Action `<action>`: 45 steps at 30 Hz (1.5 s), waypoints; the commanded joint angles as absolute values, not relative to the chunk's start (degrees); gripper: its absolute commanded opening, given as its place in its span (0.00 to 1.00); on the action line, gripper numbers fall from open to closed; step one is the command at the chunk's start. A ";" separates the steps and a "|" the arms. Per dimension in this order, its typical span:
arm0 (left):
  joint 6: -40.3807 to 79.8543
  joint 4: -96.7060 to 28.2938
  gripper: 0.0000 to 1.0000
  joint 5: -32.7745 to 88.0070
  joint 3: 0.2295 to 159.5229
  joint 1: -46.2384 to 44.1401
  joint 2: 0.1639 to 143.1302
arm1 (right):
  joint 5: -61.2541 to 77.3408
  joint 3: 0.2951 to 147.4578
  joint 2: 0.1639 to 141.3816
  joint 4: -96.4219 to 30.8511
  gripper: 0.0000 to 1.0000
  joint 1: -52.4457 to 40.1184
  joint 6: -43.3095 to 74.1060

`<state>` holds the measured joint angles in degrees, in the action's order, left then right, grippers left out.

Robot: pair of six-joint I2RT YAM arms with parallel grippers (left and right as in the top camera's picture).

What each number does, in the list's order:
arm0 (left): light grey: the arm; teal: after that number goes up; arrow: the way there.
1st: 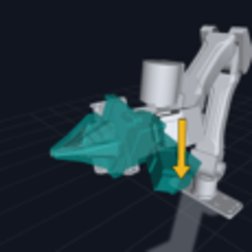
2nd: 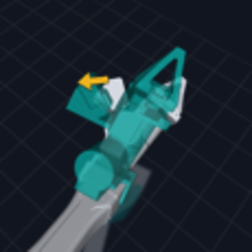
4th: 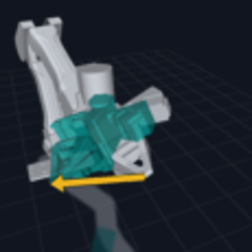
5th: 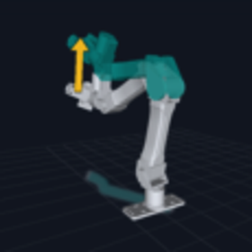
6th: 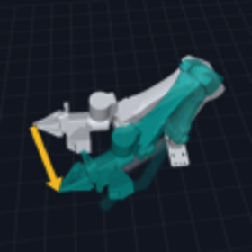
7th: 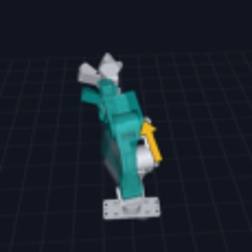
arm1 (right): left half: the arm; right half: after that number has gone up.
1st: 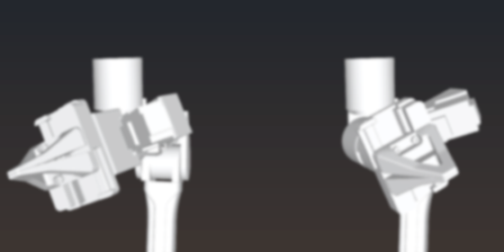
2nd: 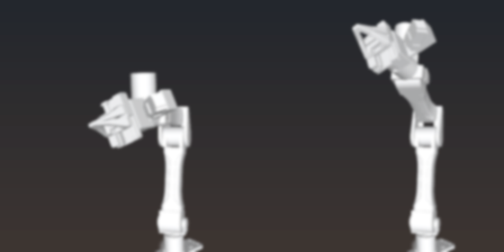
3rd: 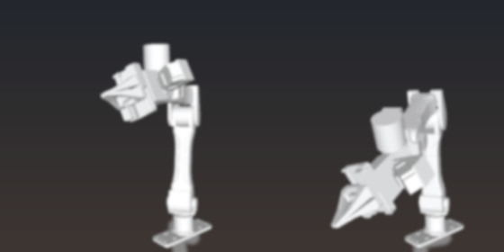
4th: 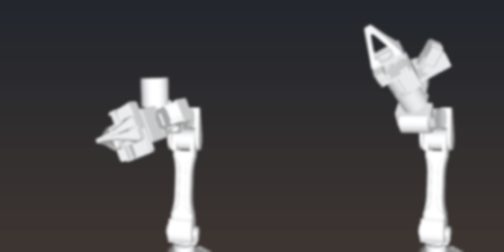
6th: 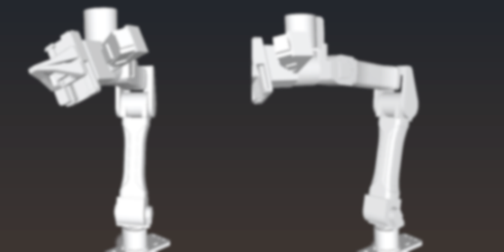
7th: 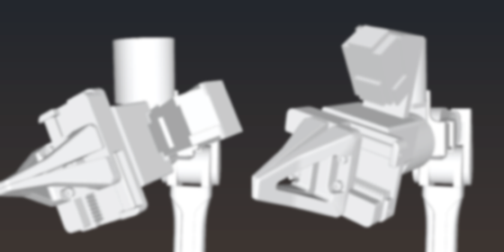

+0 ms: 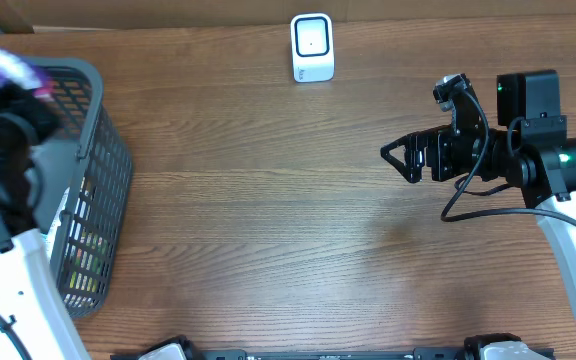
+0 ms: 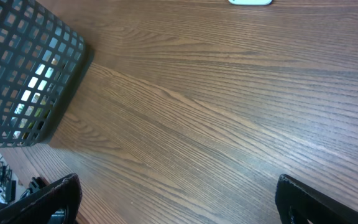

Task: Scan the item barcode
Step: 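Place the purple snack pack on the table center, release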

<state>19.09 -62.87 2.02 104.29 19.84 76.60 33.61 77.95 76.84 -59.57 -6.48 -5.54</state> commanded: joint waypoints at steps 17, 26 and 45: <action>20.01 -70.02 0.04 12.56 93.86 -20.14 102.85 | 33.52 79.09 76.64 -59.72 1.00 -6.74 -5.41; 21.02 -68.05 0.35 13.21 93.86 -23.27 115.57 | 33.50 79.09 76.64 -59.77 1.00 -6.74 -5.41; 14.96 -85.36 0.75 12.91 128.18 -11.99 107.31 | 33.50 79.09 76.64 -59.94 1.00 -6.74 -5.41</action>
